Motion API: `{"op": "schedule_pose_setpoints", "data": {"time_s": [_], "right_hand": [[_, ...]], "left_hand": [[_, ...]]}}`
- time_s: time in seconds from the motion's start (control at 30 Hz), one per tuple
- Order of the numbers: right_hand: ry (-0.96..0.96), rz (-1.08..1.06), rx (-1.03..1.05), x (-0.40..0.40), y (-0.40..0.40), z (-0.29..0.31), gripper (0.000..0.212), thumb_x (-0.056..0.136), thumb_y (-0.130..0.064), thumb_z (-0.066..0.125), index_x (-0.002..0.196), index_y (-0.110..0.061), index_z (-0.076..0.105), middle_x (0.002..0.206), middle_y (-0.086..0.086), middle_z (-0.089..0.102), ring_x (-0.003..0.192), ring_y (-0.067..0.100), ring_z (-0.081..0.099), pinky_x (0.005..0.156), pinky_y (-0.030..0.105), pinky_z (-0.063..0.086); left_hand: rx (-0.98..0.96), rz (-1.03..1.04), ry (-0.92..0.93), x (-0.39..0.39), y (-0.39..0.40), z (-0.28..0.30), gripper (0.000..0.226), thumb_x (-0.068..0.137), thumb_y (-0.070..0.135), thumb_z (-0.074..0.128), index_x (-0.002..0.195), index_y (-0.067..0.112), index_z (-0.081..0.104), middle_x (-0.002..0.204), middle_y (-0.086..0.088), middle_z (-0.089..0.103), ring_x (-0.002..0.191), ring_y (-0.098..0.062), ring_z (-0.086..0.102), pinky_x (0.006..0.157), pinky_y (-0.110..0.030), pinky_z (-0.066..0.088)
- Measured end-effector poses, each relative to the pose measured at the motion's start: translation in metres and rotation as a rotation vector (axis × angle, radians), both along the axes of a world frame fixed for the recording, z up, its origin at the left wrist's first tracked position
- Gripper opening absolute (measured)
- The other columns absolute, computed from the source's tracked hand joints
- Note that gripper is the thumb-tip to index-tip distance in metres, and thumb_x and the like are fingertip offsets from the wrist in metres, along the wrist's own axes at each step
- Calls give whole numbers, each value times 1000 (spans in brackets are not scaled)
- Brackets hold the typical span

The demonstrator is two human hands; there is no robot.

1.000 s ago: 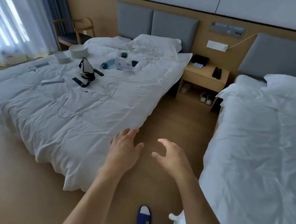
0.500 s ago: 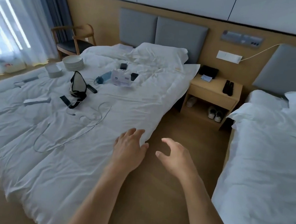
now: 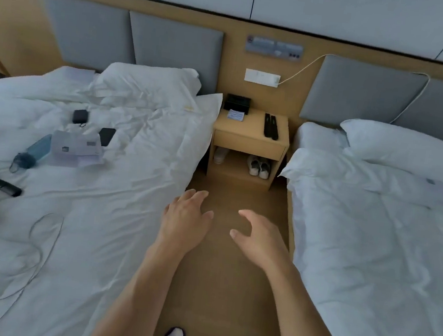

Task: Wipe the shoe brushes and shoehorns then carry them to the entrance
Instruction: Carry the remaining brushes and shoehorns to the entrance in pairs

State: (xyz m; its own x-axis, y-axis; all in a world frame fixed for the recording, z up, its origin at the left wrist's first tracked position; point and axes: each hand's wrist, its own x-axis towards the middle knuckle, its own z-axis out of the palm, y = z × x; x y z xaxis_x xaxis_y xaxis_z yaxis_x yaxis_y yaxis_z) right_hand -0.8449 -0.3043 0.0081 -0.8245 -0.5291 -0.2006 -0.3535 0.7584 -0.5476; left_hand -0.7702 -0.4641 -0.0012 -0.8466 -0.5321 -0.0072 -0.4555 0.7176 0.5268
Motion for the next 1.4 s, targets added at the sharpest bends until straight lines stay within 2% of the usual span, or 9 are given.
{"op": "schedule_pose_setpoints", "data": {"time_s": [0.2, 0.43, 0.63, 0.83, 0.97, 1.13, 1.27, 1.4], "right_hand": [[-14, -99, 9, -85, -59, 4, 58, 97, -40, 59, 150, -32, 39, 152, -8, 45, 138, 15, 44, 110, 33, 38], [-69, -208, 8, -176, -90, -7, 57, 97, -39, 59, 150, -32, 39, 151, -6, 45, 138, 17, 44, 110, 36, 41], [-93, -193, -30, -273, -124, -27, 57, 98, -40, 58, 150, -33, 38, 153, -7, 44, 138, 16, 43, 108, 34, 40], [-103, -134, -64, -406, -165, -34, 56, 97, -39, 59, 149, -31, 40, 152, -6, 46, 139, 17, 44, 108, 34, 40], [-99, -114, -64, -494, -182, -22, 56, 98, -40, 59, 149, -33, 39, 153, -8, 45, 141, 16, 42, 109, 33, 40], [-103, -129, -67, -579, -192, -15, 56, 99, -38, 58, 150, -29, 39, 153, -3, 46, 140, 19, 44, 113, 39, 41], [-123, -166, -73, -632, -195, -23, 54, 99, -36, 58, 150, -28, 39, 152, -3, 47, 139, 20, 44, 112, 37, 41], [-128, -235, -81, -685, -195, -41, 52, 98, -36, 60, 147, -28, 44, 144, -3, 54, 130, 18, 52, 103, 31, 45]], "left_hand": [[-18, -110, 22, -109, -69, 18, 52, 99, 34, 49, 149, 25, 38, 151, 2, 41, 137, -23, 40, 113, -42, 32], [9, -199, -17, -207, -106, 2, 53, 99, 35, 50, 149, 25, 38, 150, 2, 42, 136, -23, 41, 112, -41, 32], [-8, -214, -33, -298, -137, -13, 53, 98, 35, 52, 149, 26, 38, 153, 1, 40, 139, -23, 39, 113, -42, 33], [-45, -148, -45, -416, -181, -15, 53, 97, 36, 53, 147, 27, 40, 149, 4, 44, 135, -21, 43, 112, -40, 35], [-57, -112, -52, -503, -194, -6, 53, 97, 37, 53, 147, 27, 40, 148, 2, 45, 134, -22, 43, 111, -41, 33], [-48, -117, -63, -586, -201, -8, 46, 96, 37, 54, 139, 23, 46, 136, -2, 53, 125, -28, 49, 105, -43, 37], [21, -178, -99, -648, -208, -20, 51, 96, 35, 55, 145, 25, 42, 144, -2, 48, 129, -27, 47, 106, -44, 39], [29, -262, -130, -716, -213, -36, 54, 96, 31, 56, 147, 27, 39, 147, -2, 46, 129, -26, 48, 106, -45, 42]]}}
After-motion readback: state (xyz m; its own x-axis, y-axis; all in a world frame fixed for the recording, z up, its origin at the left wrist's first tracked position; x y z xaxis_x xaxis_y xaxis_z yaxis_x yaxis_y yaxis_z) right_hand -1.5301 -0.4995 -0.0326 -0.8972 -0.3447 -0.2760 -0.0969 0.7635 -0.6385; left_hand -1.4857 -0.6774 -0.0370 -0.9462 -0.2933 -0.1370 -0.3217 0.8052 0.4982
